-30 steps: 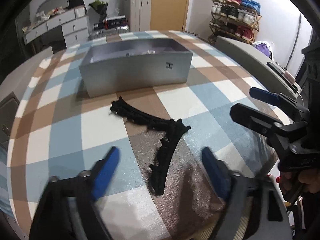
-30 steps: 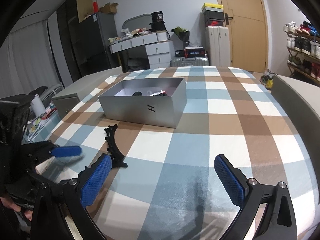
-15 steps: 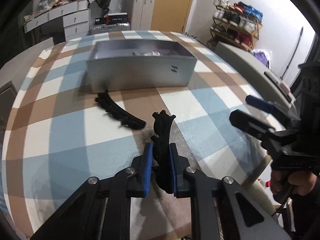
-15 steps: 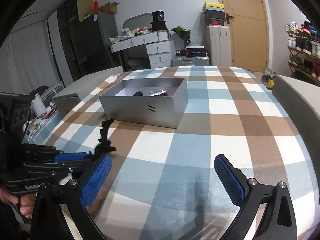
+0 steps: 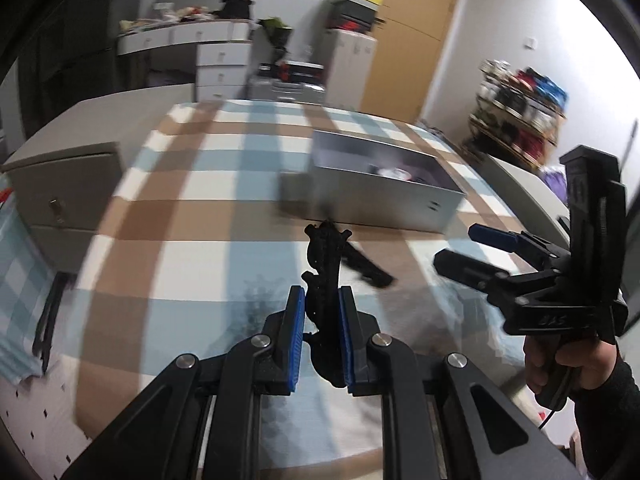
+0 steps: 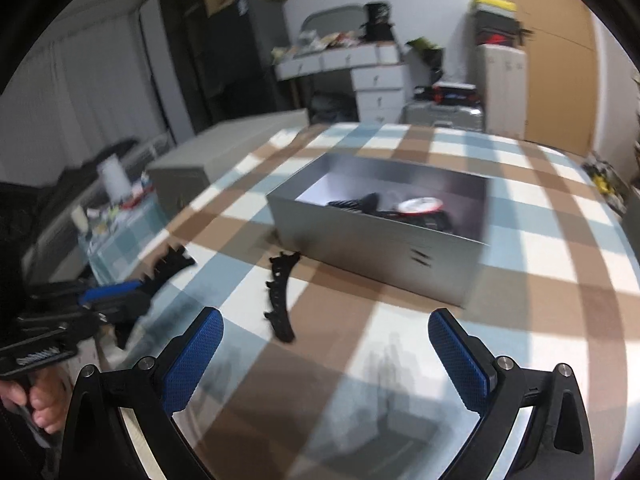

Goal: Organize jewelry
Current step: 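Grasp a black claw clip with the left tool while the right tool grasps another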

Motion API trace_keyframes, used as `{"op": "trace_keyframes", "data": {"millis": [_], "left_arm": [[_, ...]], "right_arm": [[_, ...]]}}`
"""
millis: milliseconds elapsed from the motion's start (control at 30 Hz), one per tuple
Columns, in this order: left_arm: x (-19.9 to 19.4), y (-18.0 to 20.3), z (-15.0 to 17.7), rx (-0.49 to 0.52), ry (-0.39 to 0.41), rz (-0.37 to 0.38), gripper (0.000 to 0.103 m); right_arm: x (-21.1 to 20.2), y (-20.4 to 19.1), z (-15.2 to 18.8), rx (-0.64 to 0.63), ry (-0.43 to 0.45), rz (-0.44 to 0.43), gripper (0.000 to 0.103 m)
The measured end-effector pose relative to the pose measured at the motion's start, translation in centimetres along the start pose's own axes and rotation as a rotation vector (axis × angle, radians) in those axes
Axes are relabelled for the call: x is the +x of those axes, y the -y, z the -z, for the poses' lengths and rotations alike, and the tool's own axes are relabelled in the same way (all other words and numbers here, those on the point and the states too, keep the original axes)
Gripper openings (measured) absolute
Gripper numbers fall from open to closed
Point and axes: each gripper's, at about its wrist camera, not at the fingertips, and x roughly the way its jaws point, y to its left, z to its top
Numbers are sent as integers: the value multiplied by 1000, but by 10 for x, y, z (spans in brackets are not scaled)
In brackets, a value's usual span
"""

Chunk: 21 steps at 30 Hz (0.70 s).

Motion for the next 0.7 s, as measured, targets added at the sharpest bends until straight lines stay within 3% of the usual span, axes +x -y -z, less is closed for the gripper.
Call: {"op": "trace_keyframes", "data": {"millis": [233, 400, 500, 600, 667, 700], "left_arm": [[-2, -28, 2, -57, 6, -43, 11], [-2, -39, 6, -80, 6, -55, 11], [-3, -41, 6, -84, 3, -57, 11], [-3, -42, 6, -86, 2, -60, 11], [-3, -42, 5, -83, -3, -61, 11], [-3, -42, 5, -83, -3, -63, 11]], "right_arm": [[50, -31, -17, -116, -82, 13, 101], [70, -42, -17, -184, -129, 48, 91], [78, -45, -15, -200, -160, 49, 74], [80, -45, -13, -207, -178, 54, 44], [78, -43, -13, -200, -179, 39, 17], [78, -43, -13, -198, -180, 36, 18]]}}
